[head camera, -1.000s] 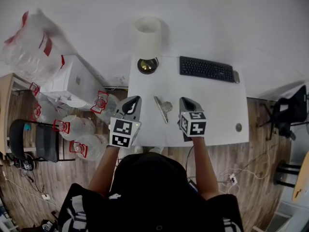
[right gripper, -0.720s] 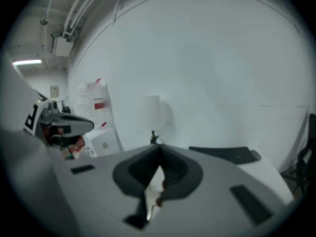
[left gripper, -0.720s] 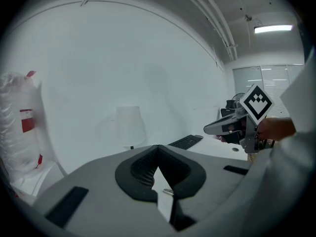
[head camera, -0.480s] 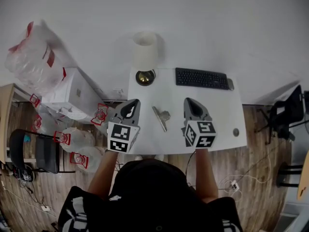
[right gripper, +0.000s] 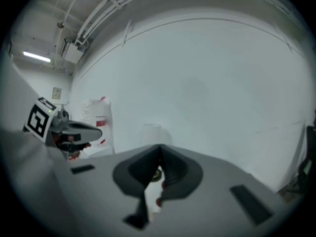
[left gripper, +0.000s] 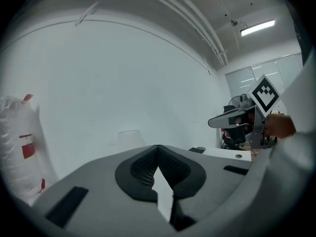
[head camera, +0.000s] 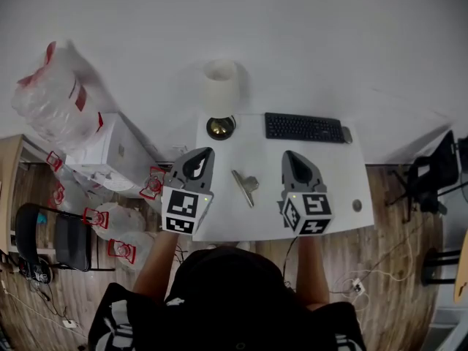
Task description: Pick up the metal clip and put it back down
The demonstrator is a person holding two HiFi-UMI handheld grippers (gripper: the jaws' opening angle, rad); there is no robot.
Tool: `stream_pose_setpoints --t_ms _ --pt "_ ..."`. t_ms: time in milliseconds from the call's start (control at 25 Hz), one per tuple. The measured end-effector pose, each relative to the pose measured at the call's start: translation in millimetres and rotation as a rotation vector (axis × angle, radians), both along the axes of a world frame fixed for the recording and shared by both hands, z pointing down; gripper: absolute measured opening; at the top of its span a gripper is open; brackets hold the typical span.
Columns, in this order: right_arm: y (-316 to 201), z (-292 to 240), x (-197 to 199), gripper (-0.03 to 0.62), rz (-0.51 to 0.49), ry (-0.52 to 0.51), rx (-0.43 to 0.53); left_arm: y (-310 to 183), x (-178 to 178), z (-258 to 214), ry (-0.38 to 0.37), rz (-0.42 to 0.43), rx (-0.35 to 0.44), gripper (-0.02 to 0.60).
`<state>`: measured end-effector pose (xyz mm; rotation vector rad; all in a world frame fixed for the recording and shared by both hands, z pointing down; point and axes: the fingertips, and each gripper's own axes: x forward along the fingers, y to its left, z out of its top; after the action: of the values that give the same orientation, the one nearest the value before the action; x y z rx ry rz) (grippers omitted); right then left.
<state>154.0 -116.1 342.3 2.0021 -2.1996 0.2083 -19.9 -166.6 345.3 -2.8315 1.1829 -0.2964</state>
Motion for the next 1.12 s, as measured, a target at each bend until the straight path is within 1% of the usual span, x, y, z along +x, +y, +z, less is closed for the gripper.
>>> stream_pose_setpoints --t_ms 120,280,840,1120 --pt "-0.1 -4.2 0.2 0.035 0.005 -0.003 0.012 -0.1 1.4 -2.6 0.0 0.006 0.011 0.023" --pt "0.3 -4.7 -0.3 0.035 0.014 -0.01 0.017 -0.1 -1.0 -1.0 0.011 0.009 0.001 0.025" --pt "0.7 -1.4 -10.5 0.035 0.024 -0.007 0.017 1.7 -9.3 -6.6 0.021 0.019 0.01 0.023" --pt "-1.5 -0.1 -16.2 0.035 0.024 -0.007 0.019 0.2 -14.5 -5.9 0.038 0.02 -0.005 0.024"
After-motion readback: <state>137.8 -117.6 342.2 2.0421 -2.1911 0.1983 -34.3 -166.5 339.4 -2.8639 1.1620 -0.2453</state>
